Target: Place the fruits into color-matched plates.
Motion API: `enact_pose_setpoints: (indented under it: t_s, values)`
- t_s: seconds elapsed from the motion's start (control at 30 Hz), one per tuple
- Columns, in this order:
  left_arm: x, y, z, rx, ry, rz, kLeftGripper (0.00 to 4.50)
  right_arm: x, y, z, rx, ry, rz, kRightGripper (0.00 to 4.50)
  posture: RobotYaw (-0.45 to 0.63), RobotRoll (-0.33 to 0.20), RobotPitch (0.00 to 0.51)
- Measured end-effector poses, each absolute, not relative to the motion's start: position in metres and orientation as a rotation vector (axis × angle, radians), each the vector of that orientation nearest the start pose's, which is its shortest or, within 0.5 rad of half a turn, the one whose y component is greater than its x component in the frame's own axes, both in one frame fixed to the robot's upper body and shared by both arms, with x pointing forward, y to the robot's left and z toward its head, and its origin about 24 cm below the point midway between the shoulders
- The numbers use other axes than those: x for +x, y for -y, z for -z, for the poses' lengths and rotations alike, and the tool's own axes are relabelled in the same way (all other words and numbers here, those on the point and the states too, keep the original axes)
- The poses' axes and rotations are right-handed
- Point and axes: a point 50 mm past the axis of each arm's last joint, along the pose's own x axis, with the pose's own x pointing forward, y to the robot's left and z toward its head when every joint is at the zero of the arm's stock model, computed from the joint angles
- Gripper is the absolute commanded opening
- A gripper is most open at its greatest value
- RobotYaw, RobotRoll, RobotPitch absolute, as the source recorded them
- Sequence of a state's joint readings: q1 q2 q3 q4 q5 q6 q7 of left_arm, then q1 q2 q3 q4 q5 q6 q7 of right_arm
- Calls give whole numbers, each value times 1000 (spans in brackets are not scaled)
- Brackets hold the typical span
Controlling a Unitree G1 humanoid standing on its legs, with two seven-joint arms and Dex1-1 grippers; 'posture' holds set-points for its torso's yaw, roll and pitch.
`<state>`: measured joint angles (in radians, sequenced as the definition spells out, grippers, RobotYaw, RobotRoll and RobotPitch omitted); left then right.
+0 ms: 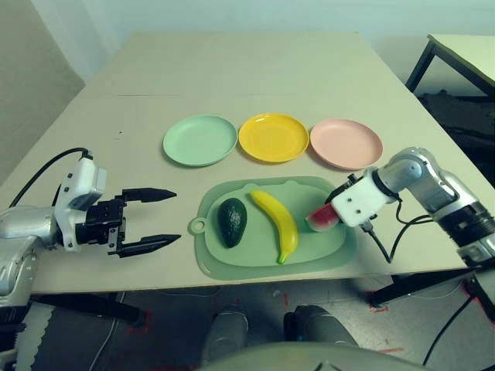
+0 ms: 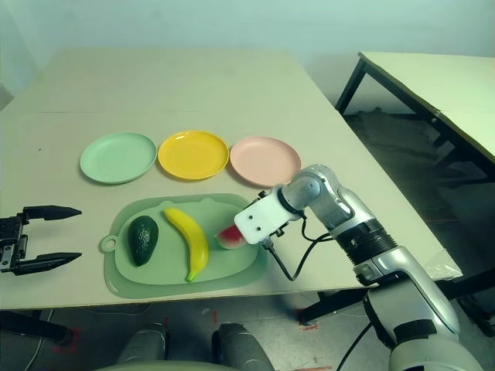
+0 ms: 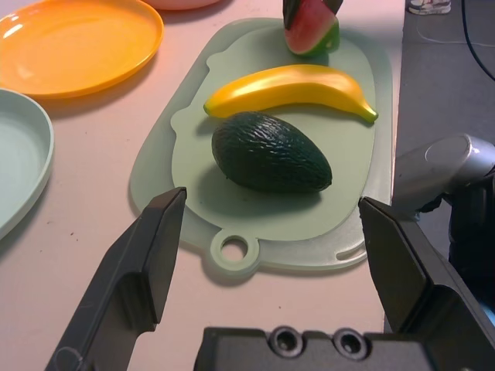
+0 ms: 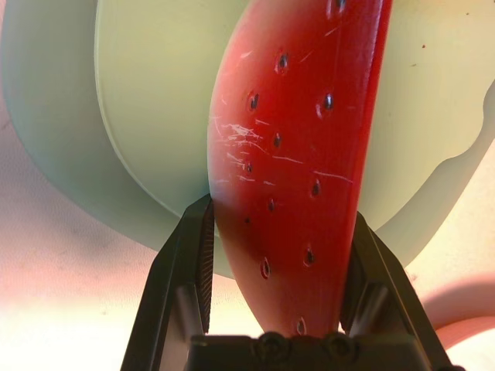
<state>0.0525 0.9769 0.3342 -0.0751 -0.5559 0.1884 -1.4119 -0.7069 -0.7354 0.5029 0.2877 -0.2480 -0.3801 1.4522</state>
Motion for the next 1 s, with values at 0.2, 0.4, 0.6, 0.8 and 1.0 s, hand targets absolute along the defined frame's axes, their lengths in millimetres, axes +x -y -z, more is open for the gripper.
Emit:
enact_pose_setpoints:
  t_s: [0.2, 0.4, 0.6, 0.8, 1.0]
  values:
    - [210, -293, -161, 374, -235, 1169, 4500, 314, 157, -157, -1444, -267, -1629, 2116, 68, 0, 60]
    - [212, -292, -157, 376, -248, 1175, 4500, 316, 155, -171, -1418, -253, -1620, 2116, 63, 0, 51]
    - [217, -290, -162, 388, -220, 1167, 4500, 317, 155, -177, -1405, -249, -1602, 2116, 59, 0, 50]
    - [230, -289, -168, 390, -203, 1051, 4500, 351, 175, -196, -1429, -278, -1374, 2116, 72, 0, 54]
    - [238, -279, -173, 328, -206, 981, 4500, 379, 198, -194, -1426, -368, -1162, 2116, 87, 0, 59]
